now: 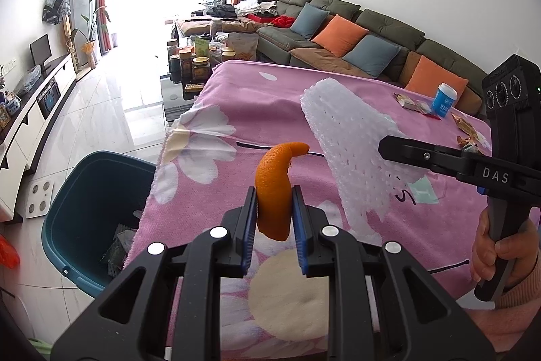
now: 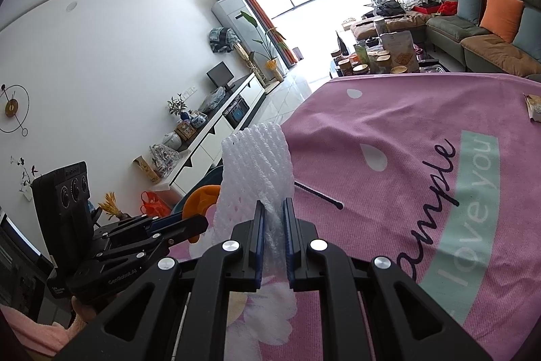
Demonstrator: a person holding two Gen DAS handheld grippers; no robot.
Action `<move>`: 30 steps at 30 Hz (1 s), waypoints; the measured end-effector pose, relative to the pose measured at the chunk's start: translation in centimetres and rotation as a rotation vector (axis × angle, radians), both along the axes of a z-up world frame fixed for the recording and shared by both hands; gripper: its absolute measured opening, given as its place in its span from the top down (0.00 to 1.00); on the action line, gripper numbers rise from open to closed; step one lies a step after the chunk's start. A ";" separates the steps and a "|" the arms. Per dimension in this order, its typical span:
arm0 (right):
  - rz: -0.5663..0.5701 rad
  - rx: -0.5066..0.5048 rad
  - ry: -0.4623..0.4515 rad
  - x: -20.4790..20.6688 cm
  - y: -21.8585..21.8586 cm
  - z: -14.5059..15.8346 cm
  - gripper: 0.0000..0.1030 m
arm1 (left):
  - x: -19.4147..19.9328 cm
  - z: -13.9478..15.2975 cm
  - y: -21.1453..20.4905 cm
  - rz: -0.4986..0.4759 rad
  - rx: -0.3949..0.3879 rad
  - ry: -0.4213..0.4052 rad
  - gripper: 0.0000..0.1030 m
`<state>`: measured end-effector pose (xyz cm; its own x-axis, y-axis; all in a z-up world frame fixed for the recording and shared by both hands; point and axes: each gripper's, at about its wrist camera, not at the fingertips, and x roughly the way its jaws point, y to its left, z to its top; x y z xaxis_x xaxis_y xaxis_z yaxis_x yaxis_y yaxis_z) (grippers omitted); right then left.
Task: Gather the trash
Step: 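Carry the orange peel over the teal bin with the left tool while the right carries the foam net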
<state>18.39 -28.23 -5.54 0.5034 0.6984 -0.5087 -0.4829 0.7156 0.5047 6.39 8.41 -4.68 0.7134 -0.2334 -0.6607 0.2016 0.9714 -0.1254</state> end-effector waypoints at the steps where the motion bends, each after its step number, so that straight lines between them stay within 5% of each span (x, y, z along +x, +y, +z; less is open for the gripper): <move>1: 0.003 0.001 0.001 0.0 0.1 0.0 0.91 | 0.0 0.0 0.1 0.002 0.000 0.000 0.80; 30: 0.101 0.002 0.001 0.0 4.5 0.3 0.91 | -1.1 0.3 3.4 0.077 -0.002 -0.009 0.80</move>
<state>18.42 -23.69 -5.20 0.4300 0.7464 -0.5080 -0.5517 0.6626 0.5065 5.25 11.86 -4.42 0.7356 -0.1786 -0.6535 0.1272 0.9839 -0.1256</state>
